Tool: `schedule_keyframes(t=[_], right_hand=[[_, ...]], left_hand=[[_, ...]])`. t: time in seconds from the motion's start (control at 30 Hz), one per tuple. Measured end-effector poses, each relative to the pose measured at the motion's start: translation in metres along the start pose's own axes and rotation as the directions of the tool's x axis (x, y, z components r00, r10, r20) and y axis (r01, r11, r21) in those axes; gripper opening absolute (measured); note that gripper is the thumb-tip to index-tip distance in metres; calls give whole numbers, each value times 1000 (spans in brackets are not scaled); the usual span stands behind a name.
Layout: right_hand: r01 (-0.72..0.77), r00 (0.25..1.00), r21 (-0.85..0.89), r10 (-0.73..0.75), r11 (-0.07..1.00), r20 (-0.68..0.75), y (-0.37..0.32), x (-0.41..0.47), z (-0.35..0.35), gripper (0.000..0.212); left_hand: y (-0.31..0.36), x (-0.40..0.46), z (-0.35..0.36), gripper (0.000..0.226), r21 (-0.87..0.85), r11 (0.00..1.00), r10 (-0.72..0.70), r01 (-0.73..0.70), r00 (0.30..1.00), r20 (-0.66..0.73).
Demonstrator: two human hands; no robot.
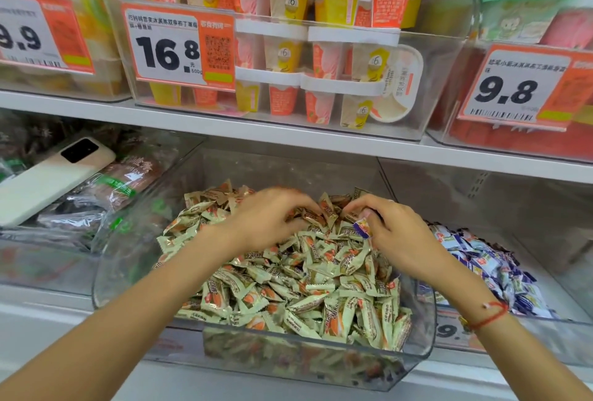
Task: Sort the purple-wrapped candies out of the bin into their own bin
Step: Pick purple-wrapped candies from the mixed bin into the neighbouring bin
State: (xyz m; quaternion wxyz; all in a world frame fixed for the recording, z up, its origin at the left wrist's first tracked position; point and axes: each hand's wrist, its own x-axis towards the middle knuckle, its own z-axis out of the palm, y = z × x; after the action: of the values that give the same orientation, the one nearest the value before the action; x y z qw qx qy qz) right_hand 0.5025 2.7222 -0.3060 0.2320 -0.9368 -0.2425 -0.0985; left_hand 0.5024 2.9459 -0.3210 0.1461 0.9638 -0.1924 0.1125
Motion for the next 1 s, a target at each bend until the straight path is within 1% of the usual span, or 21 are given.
schedule_keyframes(t=[0.03, 0.07, 0.1, 0.13, 0.23, 0.37, 0.43, 0.47, 0.53, 0.57, 0.6, 0.67, 0.73, 0.77, 0.8, 0.83, 0.87, 0.9, 0.93, 0.97, 1.0], right_hand=[[-1, 1000, -3, 1, 1000, -4, 0, 0, 0, 33], [2, 1000, -3, -2, 1000, -6, 1, 0, 1, 33], [7, 1000, 1, -7, 1000, -3, 1, 0, 1, 33], [10, 1000, 7, -10, 1000, 4, 1, -1, 1, 32], [-2, 1000, 19, 2, 1000, 11, 0, 0, 0, 33], [0, 1000, 10, 0, 1000, 20, 0, 0, 0, 33], [8, 1000, 71, -8, 997, 10, -1, -1, -2, 30], [12, 1000, 151, -10, 988, -13, -2, -2, -4, 28], [36, 993, 395, 11, 918, -115, -3, -7, -7, 25], [65, 979, 475, 35, 878, -199, -1, -13, -9, 23], [102, 952, 495, 59, 863, -300, 5, -21, -12, 22], [121, 865, 389, 95, 913, -493, 23, -41, -18, 20], [24, 788, 204, 107, 979, -606, 48, -55, -24, 19], [-41, 790, 127, 110, 991, -603, 64, -59, -25, 19], [-124, 835, 70, 142, 990, -531, 76, -59, -26, 23], [-192, 907, -3, 176, 981, -383, 87, -59, -26, 33], [-206, 964, -106, 183, 973, -195, 96, -58, -23, 44], [-193, 981, -191, 190, 962, -34, 104, -58, -19, 50], [-188, 977, -242, 206, 952, 53, 106, -58, -18, 50], [-183, 978, -242, 201, 953, 53, 106, -57, -19, 48], [-177, 984, -220, 180, 959, -7, 104, -57, -21, 47]], left_hand=[[8, 3, 8, 35, -47, 996, 81, -76, 989, 122], [13, 4, 17, 36, -42, 991, 136, -129, 963, 233], [12, 5, 28, 37, 6, 986, 158, -168, 938, 309], [6, 5, 35, 36, 60, 980, 158, -187, 931, 329], [-18, 1, 32, 26, 200, 972, 77, -122, 973, 218], [-30, -7, 11, 38, 328, 942, -103, 69, 991, 88], [-28, -8, 3, 39, 413, 901, -155, 130, 988, 27], [-26, -10, -1, 39, 432, 889, -174, 151, 985, 15], [-20, -15, -6, 41, 423, 891, -193, 162, 981, 31], [-17, -19, -7, 42, 393, 905, -193, 159, 980, 47], [-14, -23, -8, 42, 350, 924, -183, 153, 981, 56], [-7, -31, -6, 38, 257, 957, -150, 132, 987, 53], [1, -35, -5, 36, 182, 979, -109, 95, 992, 67], [8, -36, -4, 36, 134, 988, -89, 77, 993, 83], [17, -36, -5, 36, 72, 996, -65, 58, 993, 102], [29, -35, -6, 38, -1, 999, -37, 37, 991, 125], [42, -34, -7, 43, -83, 996, -8, 22, 987, 161], [56, -33, -6, 50, -172, 985, 17, 21, 976, 219], [69, -32, -2, 59, -260, 965, 43, 39, 953, 301], [79, -31, 4, 68, -317, 946, 71, 62, 919, 389], [86, -30, 11, 75, -332, 941, 95, 70, 884, 457]])
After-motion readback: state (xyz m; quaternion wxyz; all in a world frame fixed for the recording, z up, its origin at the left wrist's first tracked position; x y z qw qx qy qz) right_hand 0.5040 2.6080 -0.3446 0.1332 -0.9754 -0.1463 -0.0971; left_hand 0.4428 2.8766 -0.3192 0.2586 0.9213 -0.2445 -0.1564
